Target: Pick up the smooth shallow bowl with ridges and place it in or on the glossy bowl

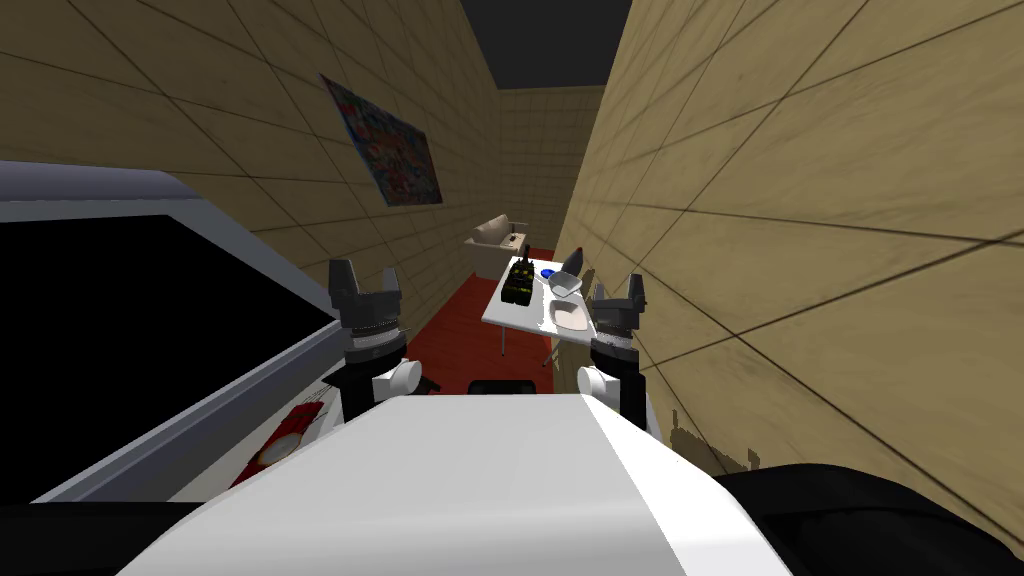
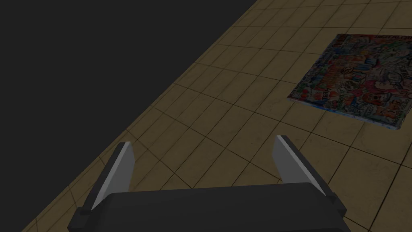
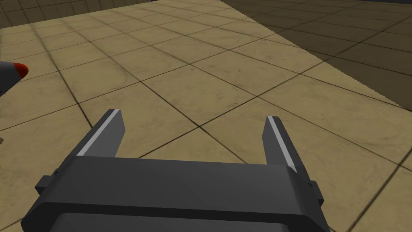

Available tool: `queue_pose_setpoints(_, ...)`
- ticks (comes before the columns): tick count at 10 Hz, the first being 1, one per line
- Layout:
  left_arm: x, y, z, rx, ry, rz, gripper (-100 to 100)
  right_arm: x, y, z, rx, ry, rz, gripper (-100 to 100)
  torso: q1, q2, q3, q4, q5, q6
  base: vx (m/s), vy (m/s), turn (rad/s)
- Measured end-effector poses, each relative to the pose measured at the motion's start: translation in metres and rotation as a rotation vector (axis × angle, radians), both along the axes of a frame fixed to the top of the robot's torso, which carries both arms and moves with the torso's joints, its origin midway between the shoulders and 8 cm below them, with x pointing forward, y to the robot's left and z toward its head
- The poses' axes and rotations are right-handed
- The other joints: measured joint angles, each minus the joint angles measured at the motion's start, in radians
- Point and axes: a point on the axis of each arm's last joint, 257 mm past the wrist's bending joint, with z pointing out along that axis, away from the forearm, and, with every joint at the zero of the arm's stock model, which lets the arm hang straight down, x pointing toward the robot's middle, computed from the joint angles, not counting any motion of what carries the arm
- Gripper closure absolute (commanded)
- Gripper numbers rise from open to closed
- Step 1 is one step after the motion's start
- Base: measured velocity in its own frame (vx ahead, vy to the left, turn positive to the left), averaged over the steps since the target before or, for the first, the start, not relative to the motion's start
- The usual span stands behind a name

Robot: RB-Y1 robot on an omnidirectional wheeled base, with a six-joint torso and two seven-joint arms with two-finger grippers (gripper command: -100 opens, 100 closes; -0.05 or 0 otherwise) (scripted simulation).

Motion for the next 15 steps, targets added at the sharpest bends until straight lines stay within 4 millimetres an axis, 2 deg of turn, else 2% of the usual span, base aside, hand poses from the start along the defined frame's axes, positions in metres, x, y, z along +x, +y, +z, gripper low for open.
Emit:
queue_pose_setpoints(3,0.000,0.000,0.000,0.000,0.000,0.000,0,0.004,0.004,-0.011,-0.096,0.055,-0.005,-100,0.002,0.000,0.000,0.000,0.000,0.000,0.004,0.032,0.046)
queue_pose_setpoints(5,0.000,0.000,0.000,0.000,0.000,0.000,0,0.006,0.002,-0.026,-0.184,0.117,-0.028,-100,0.003,-0.001,0.000,0.000,0.001,0.000,0.012,0.055,0.082)
queue_pose_setpoints(8,0.000,0.000,0.000,0.000,0.000,0.000,0,0.006,-0.005,-0.055,-0.336,0.232,-0.089,-100,0.005,0.000,0.000,0.000,0.001,0.000,0.005,0.067,0.098)
queue_pose_setpoints(10,0.000,0.000,0.000,0.000,0.000,0.000,0,0.004,-0.013,-0.084,-0.450,0.331,-0.142,-100,0.004,0.000,0.000,0.000,0.001,0.000,0.018,0.068,0.119)
queue_pose_setpoints(13,0.000,0.000,0.000,0.000,0.000,0.000,0,-0.005,-0.028,-0.113,-0.585,0.443,-0.201,-100,0.003,0.000,0.000,0.000,0.001,0.000,0.011,0.050,0.089)
queue_pose_setpoints(15,0.000,0.000,0.000,0.000,0.000,0.000,0,-0.014,-0.044,-0.144,-0.705,0.551,-0.250,-100,0.004,-0.001,-0.001,0.000,0.001,0.000,0.027,0.069,0.178)
